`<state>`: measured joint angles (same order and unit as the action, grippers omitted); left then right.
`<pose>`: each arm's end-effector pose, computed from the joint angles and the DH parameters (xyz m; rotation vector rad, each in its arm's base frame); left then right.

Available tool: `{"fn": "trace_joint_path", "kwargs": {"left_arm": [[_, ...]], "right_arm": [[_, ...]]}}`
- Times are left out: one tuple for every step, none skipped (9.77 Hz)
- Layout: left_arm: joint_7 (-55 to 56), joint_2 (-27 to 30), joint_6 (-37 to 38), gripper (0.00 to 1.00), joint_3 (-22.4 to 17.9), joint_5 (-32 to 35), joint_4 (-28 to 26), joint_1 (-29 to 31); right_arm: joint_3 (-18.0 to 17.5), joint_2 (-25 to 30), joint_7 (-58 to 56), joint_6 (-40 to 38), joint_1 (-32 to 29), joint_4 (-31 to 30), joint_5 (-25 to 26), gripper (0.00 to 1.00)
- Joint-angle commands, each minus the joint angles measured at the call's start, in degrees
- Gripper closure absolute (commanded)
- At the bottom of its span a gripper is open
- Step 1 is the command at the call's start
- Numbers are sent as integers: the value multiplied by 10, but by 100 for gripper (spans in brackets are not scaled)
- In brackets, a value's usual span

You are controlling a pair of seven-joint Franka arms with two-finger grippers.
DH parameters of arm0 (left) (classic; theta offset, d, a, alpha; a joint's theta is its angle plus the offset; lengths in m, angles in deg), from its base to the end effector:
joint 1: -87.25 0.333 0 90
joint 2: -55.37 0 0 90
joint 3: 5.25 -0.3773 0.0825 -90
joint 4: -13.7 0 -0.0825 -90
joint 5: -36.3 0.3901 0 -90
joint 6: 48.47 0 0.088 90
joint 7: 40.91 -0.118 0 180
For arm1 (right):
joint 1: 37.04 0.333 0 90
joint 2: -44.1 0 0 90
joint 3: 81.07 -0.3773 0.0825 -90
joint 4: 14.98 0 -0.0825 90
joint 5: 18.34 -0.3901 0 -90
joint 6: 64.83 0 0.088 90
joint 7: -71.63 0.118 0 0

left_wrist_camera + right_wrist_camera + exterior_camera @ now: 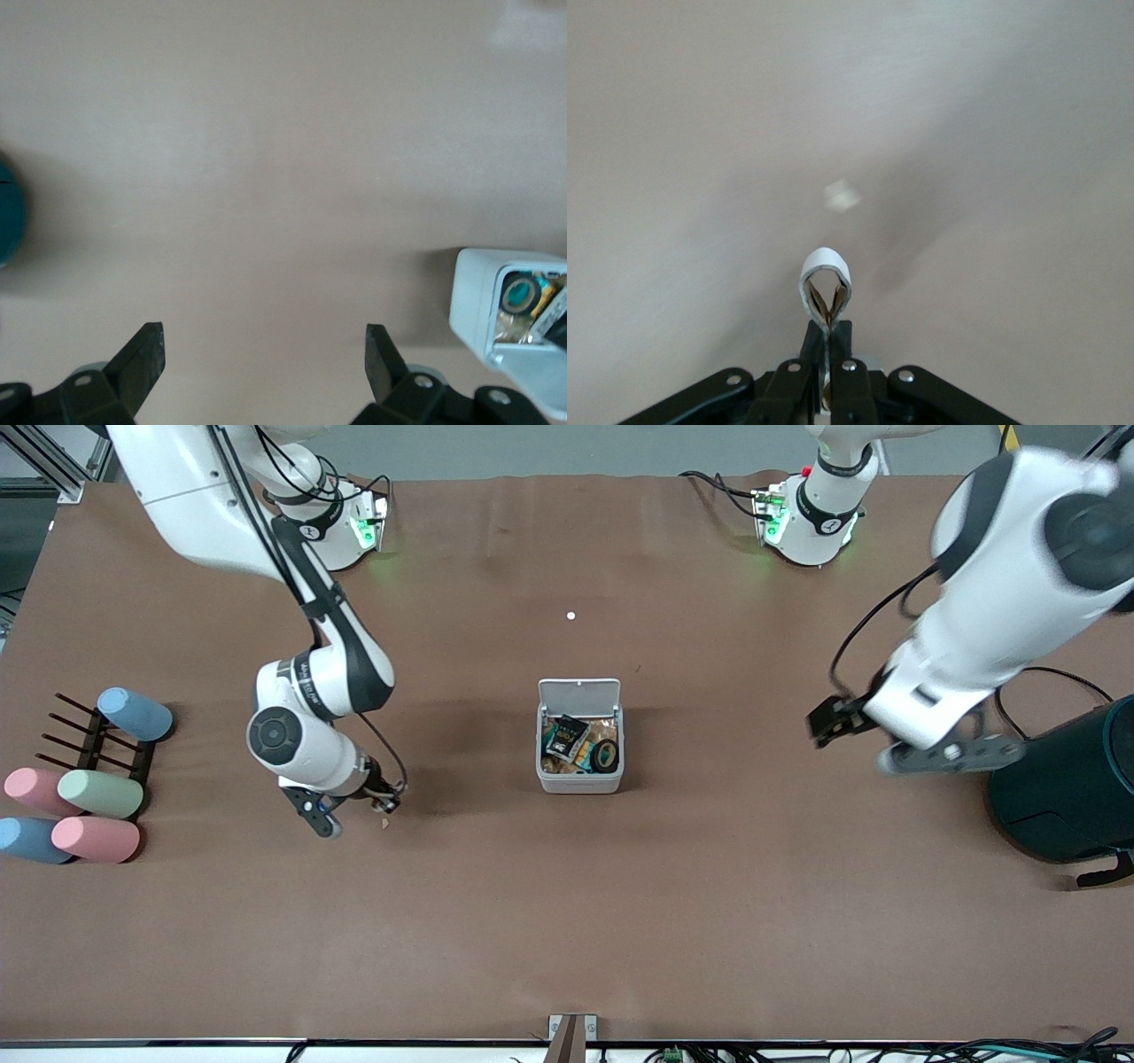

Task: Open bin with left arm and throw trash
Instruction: 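Carry the rubber band over the bin and release it with the right gripper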

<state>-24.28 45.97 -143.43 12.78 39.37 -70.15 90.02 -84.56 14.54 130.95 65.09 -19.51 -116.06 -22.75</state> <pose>0.6104 -0.1417 0.6411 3.1333 0.0395 0.0583 0.6488 0.2470 0.3106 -2.8792 1.0936 0.1026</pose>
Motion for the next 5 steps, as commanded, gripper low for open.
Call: {"fn": "trace_joint_path", "kwargs": {"left_arm": [[-101,67,55,0,-102,-32,-23,-39],[-133,80,57,0,-134,-32,-28,-48],[-144,77,56,0,-156,-32,-25,-51],[-143,76,55,0,-164,-29,-24,-49],[-144,77,57,0,-185,-32,-20,-46]], "right_arm": [[1,4,8,-106,62,136,4,100],[1,4,8,-106,93,163,4,100],[1,4,13,-106,124,180,1,100],[1,3,20,-101,157,185,0,100],[1,-1,19,-96,186,192,1,100]]}}
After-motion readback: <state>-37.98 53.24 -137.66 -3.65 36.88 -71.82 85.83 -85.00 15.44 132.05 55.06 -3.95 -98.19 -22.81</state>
